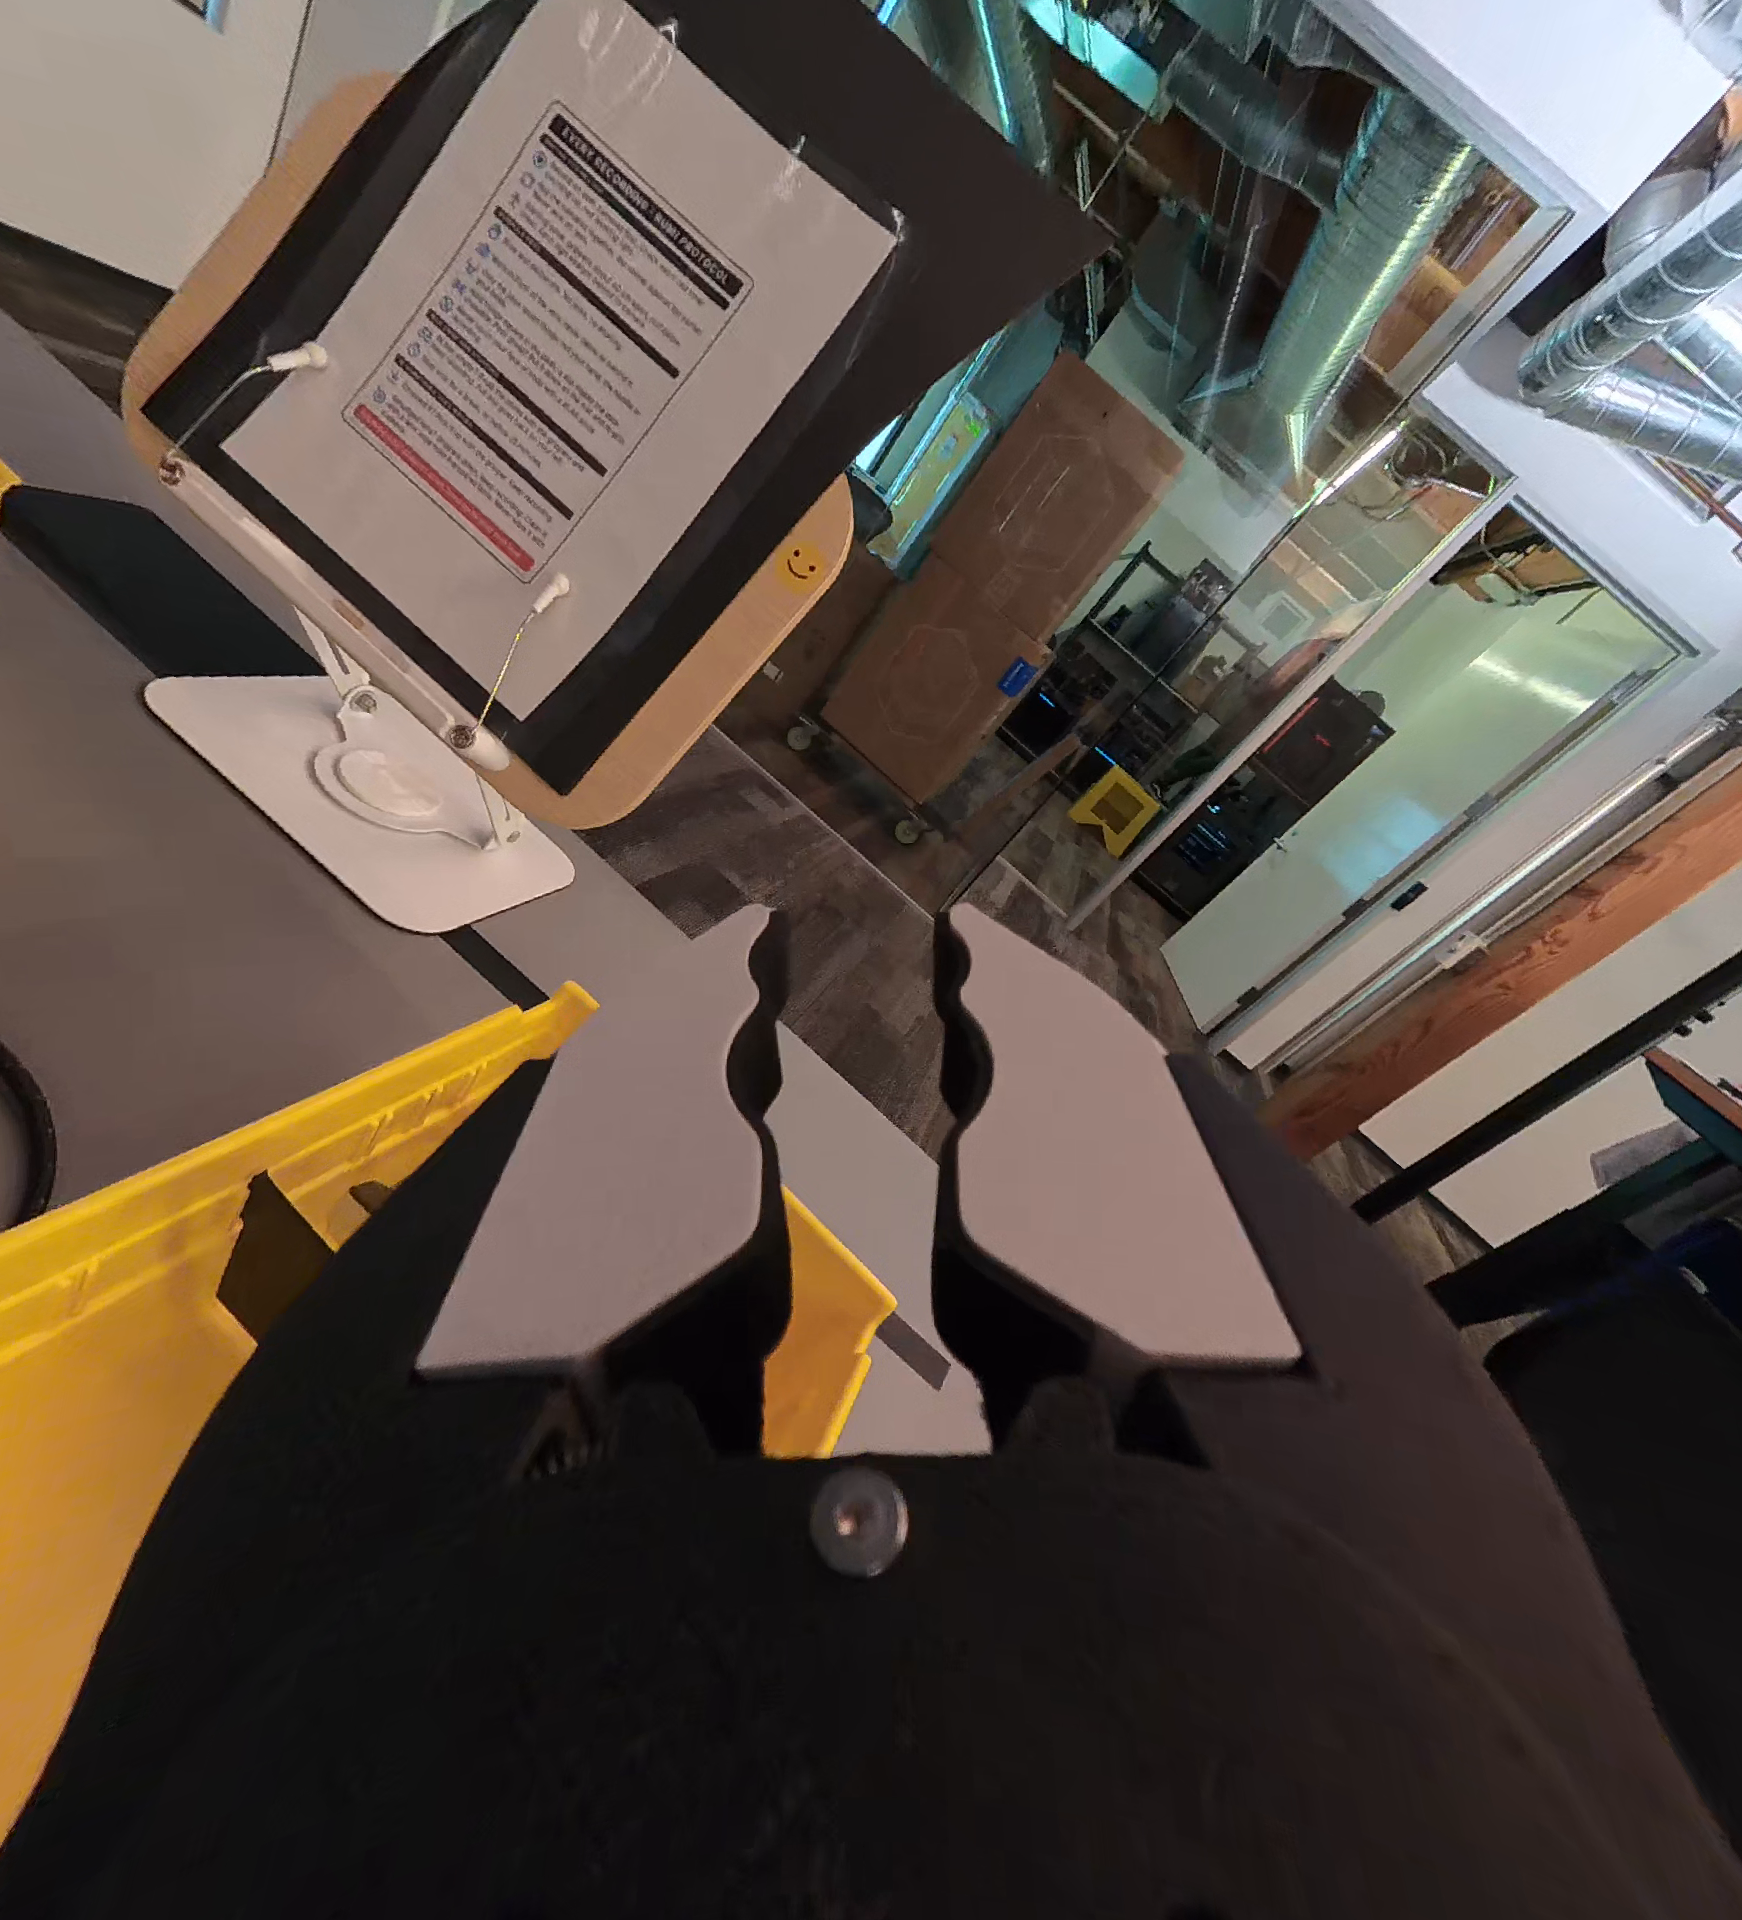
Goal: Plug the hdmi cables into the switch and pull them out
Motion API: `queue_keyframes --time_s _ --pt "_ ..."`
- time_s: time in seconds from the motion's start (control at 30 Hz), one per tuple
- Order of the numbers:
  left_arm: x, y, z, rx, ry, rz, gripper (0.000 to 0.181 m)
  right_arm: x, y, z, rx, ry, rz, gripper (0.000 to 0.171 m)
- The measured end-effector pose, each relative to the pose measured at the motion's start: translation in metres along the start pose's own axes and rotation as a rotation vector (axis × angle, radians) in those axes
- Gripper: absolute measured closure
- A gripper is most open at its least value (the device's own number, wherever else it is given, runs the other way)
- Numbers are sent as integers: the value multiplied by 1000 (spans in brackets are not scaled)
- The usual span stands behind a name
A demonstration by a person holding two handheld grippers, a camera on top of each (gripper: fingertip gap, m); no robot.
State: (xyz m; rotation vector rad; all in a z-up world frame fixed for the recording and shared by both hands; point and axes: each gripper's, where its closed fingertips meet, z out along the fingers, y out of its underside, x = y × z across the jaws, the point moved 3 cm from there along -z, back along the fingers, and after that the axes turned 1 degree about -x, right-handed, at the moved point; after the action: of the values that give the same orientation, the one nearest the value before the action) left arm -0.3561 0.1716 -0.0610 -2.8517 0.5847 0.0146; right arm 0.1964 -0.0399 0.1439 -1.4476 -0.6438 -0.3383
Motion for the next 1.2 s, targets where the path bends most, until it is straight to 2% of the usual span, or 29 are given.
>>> queue_keyframes --time_s 0.03,0.27,0.37,0.47,0.57,0.63,0.83,0.97,1.1,1.2 --pt "0 0 6 -36 16 -21 121 1 1 1 -2 3 4 144" --pt "-9 3 38 -112 -24 29 120 5 6 2 -7 6 20 144" --pt "-15 3 44 -100 -89 191 114 2 5 5 3 -10 21 144" --pt "-11 -1 48 -53 -97 402 112 -3 6 10 -1 -36 7 144" --pt "-6 2 53 -80 -89 561 103 -8 9 14 -23 -50 -13 144" --pt "-2 1 53 -91 -67 608 107 -11 9 16 -31 -60 -28 144" --pt "-1 3 54 -149 -49 586 111 -19 9 20 -48 -85 -60 144" --pt "9 11 50 -151 -94 681 130 -20 7 20 -45 -90 -65 144" --pt "34 12 45 -95 -21 742 140 -21 5 20 -40 -95 -69 144" --pt "24 12 44 -102 -84 813 131 -23 6 20 -45 -100 -77 144"
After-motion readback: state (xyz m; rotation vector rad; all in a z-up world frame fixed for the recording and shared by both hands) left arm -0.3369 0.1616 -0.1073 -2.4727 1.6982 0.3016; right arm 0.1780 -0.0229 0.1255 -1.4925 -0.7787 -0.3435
